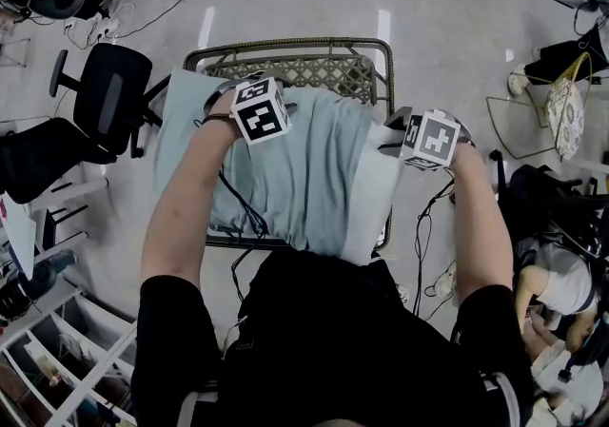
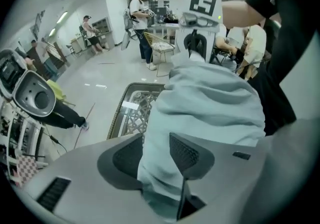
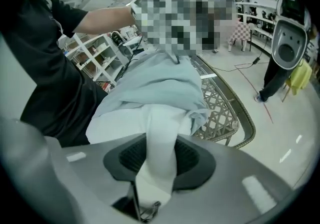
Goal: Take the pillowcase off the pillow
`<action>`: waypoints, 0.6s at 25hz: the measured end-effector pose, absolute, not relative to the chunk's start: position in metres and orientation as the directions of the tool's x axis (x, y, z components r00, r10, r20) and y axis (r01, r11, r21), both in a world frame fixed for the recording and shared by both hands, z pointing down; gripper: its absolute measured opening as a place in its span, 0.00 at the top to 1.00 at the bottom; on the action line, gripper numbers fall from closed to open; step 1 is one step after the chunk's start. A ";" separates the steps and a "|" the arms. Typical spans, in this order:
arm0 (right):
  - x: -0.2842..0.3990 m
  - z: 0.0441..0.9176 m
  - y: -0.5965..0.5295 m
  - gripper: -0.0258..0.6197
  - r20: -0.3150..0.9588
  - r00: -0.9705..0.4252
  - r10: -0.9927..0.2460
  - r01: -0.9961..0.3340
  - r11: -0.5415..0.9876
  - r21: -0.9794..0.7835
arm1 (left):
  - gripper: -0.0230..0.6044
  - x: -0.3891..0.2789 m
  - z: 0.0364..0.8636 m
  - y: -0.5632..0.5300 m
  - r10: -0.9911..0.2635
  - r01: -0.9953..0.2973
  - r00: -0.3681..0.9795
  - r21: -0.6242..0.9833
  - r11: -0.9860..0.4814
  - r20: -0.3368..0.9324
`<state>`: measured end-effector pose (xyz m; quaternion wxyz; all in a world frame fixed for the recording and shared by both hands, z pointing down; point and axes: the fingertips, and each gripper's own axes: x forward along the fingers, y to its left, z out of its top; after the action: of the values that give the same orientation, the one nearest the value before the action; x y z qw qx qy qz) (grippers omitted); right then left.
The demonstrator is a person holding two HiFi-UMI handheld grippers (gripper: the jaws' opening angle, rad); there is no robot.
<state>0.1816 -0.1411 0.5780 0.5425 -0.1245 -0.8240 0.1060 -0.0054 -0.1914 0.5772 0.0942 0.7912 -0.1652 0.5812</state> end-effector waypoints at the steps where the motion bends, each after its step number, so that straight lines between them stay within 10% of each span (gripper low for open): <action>1: 0.180 0.575 -0.139 0.73 0.870 -0.378 0.316 0.103 0.948 -0.300 | 0.71 0.000 0.584 -0.191 -0.133 -0.347 0.252 -0.039 -0.937 0.959; 6: 0.182 0.575 -0.135 0.74 0.876 -0.371 0.308 0.121 0.951 -0.283 | 0.95 0.005 0.608 -0.172 -0.007 -0.286 0.177 0.045 -0.957 0.984; 15: 0.195 0.576 -0.145 0.76 0.827 -0.457 0.328 0.084 0.941 -0.327 | 0.95 -0.060 0.600 -0.159 -0.057 -0.281 -0.041 -0.067 -0.957 0.998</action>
<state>0.1947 -0.1453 0.5763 0.5064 -0.1216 -0.8451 0.1204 -0.0601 -0.1593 0.6001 0.0788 0.6881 -0.1231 0.7107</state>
